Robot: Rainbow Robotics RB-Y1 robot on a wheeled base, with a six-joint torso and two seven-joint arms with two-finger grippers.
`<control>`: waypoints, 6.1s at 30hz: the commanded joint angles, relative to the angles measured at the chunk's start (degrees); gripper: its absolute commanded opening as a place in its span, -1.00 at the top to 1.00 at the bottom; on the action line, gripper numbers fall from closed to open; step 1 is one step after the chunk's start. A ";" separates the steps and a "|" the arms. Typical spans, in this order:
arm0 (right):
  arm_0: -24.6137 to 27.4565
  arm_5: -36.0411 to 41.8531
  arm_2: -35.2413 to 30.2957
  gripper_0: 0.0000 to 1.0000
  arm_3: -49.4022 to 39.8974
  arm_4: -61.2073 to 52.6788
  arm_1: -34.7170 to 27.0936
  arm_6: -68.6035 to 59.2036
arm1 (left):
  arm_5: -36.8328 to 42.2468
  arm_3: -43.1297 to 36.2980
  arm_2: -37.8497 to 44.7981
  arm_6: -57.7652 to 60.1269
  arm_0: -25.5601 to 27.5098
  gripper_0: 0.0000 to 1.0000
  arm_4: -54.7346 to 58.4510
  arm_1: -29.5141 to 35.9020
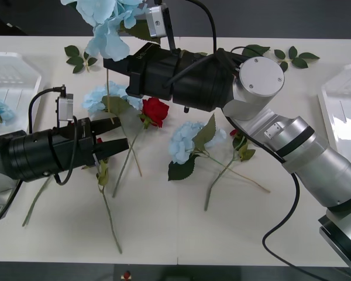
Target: Put the red flowers into the right box and the blue flowers into the left box
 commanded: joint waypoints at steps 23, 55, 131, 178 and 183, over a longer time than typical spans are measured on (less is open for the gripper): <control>-1.26 0.45 0.14 1.00 -1.67 0.03 0.70 -0.81 | -8.98 -1.29 0.99 0.21 -8.02 1.00 1.83 -1.31; -4.07 2.30 3.22 -1.00 -2.46 -5.33 -7.39 -2.13 | -2.57 -3.66 10.40 16.95 -7.84 1.00 -6.61 11.35; -10.31 34.29 21.50 -1.00 10.37 59.45 -18.28 -98.28 | 24.24 -9.11 26.83 60.11 -13.47 -0.61 -65.67 17.67; -22.27 9.68 23.17 1.00 30.14 59.71 -17.14 -89.23 | 3.94 -4.98 -0.68 25.13 -5.03 -1.00 -81.14 9.41; -25.69 12.49 23.17 1.00 30.58 55.40 -21.54 -82.20 | 2.53 -3.48 -0.68 25.13 -5.03 -1.00 -82.10 7.48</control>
